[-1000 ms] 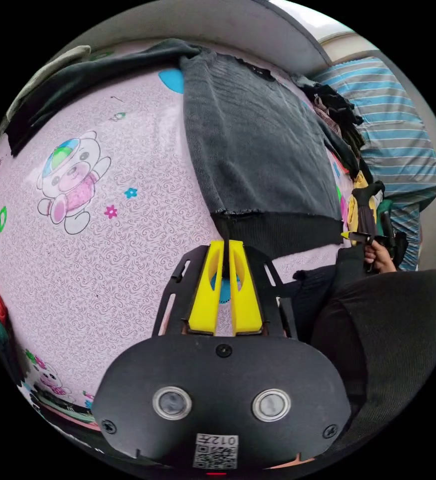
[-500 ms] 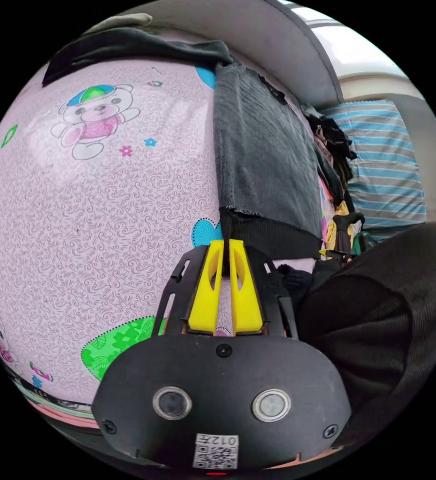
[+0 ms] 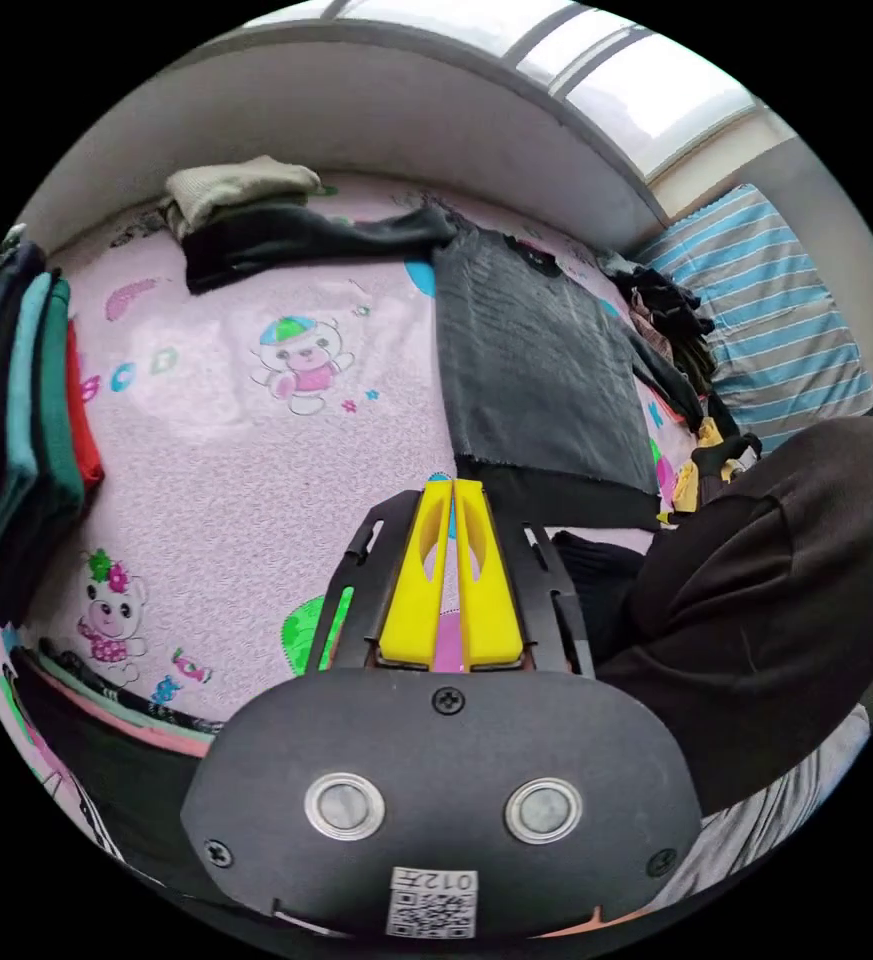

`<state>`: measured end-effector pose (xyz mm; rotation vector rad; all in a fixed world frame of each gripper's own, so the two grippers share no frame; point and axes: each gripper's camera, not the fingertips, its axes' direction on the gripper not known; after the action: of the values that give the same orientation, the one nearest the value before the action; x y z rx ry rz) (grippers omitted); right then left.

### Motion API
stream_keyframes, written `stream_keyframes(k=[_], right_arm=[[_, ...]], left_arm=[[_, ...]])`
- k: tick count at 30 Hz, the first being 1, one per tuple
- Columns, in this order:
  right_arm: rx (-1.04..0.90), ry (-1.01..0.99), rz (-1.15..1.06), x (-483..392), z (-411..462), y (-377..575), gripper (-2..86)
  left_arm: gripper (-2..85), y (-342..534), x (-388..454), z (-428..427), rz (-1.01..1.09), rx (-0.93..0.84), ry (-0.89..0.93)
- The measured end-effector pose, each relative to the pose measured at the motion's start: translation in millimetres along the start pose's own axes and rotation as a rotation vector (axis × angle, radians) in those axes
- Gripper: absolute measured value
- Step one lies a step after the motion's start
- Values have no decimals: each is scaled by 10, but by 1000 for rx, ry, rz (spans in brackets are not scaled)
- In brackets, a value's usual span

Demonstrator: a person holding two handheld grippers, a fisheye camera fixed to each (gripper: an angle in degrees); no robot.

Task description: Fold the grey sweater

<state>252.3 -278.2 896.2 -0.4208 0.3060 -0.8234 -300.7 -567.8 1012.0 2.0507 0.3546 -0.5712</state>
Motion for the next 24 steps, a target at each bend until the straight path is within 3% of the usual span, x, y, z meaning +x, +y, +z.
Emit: stream_keyframes(k=[5,10,13,18,24], right_arm=[[-2,3,1,-121,-211,43,-6],[-44,25,-4,-316,-383,-48,-6],[-95,37,-6,-446,-491,-148,-6],[-209,184,-117,-838,-624,-326,-6],[-278,270,-218,-1170,-809,-406,-7]], left_arm=[[0,100,71,-1173,29,240,-97],[2,101,699,-2615,150,502,-291],[5,20,1170,-2877,224,562,-330],[24,-398,1482,-2022,253,336,-285],[88,-817,1116,-412,75,66,-151]])
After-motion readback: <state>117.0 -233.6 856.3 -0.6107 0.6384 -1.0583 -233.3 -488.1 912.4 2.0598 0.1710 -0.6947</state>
